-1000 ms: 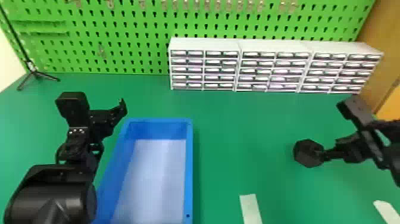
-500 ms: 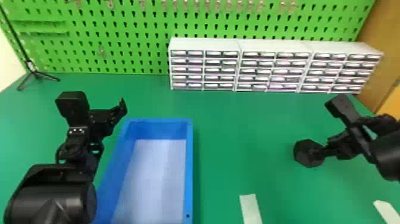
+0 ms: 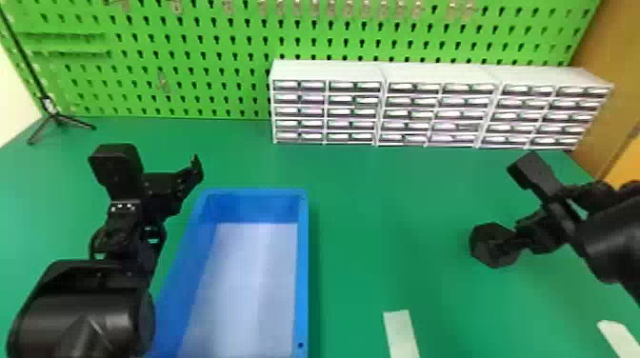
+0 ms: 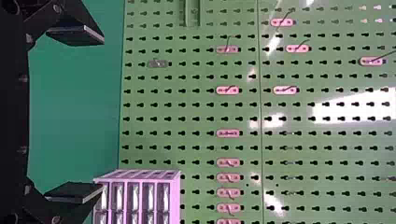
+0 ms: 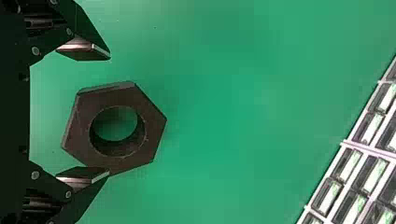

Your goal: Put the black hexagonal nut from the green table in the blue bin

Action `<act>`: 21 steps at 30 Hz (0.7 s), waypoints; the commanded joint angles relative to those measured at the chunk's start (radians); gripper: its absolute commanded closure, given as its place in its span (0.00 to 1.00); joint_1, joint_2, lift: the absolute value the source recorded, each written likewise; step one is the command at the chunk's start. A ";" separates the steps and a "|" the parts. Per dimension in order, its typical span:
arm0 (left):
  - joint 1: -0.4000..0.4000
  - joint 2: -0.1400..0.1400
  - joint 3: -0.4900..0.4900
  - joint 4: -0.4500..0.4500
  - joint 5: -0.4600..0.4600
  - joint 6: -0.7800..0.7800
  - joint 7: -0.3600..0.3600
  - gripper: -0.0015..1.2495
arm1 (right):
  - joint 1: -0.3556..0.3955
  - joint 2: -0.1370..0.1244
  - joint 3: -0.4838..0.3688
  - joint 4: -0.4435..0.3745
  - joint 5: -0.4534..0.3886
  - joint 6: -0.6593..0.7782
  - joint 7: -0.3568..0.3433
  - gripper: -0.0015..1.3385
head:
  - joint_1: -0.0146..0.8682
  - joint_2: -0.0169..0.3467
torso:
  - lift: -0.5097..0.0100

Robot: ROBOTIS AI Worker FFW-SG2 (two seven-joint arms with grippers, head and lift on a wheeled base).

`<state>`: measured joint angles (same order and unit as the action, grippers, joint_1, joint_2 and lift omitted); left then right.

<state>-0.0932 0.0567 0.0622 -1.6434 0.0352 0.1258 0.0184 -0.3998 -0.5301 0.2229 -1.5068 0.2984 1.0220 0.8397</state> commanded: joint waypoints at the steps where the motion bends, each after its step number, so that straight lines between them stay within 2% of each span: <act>1: -0.002 0.000 -0.001 0.002 0.000 0.000 0.000 0.14 | -0.014 0.005 0.019 0.025 -0.001 -0.013 0.004 0.29 | 0.79 0.12 | 0.80; 21: -0.005 0.002 0.001 0.002 0.000 -0.002 0.000 0.14 | -0.065 0.036 0.087 0.142 -0.016 -0.076 0.012 0.29 | 0.79 0.12 | 0.80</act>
<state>-0.0981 0.0582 0.0629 -1.6413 0.0346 0.1251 0.0184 -0.4525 -0.5002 0.2918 -1.3921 0.2882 0.9655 0.8514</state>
